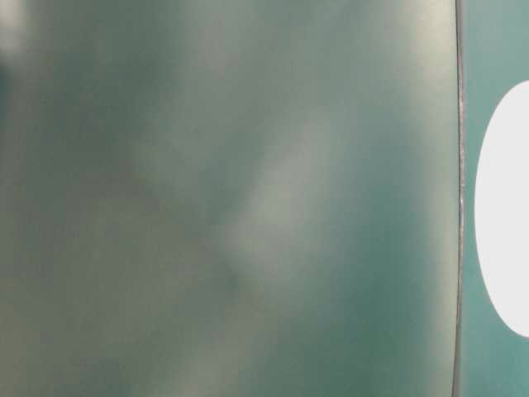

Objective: Scoop the yellow hexagonal prism block from the bowl with a spoon using the right arm.
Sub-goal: 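Move the right gripper toward the pink spoon handle in the spoon rest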

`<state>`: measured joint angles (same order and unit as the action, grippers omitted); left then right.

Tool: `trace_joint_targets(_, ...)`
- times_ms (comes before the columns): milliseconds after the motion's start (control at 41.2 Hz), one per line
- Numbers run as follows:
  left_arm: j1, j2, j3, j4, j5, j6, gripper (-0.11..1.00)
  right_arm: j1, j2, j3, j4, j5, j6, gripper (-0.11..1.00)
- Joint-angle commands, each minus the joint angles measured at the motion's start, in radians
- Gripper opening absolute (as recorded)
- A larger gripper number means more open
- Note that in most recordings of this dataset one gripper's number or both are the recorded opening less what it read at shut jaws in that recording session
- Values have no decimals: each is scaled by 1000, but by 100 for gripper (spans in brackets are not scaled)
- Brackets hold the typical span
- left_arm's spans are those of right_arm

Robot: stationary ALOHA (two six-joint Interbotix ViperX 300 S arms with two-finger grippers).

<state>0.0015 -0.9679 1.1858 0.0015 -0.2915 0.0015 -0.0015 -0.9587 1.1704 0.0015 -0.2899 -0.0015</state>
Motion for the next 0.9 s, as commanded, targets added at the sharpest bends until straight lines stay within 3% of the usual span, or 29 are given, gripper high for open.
trace_joint_targets(0, 2, 6, -29, 5, 34, -11, 0, -3, 5, -9, 2, -3, 3, 0)
trace_joint_targets(145, 2, 6, -29, 6, 60, -12, 0, -3, 11, -9, 2, 11, 9, 1)
trace_joint_targets(242, 2, 6, -29, 5, 61, -12, 0, -3, 11, -11, 2, 11, 11, 9)
trace_joint_targets(412, 2, 5, -31, 5, 63, -12, 0, -3, 14, -12, 3, 11, 12, 45)
trace_joint_targets(533, 2, 6, -31, 5, 61, -12, 0, -3, 21, -11, 5, 11, 14, 61)
trace_joint_targets(873, 2, 3, -29, 5, 63, -12, 0, 23, 124, 18, 67, -43, 14, 60)
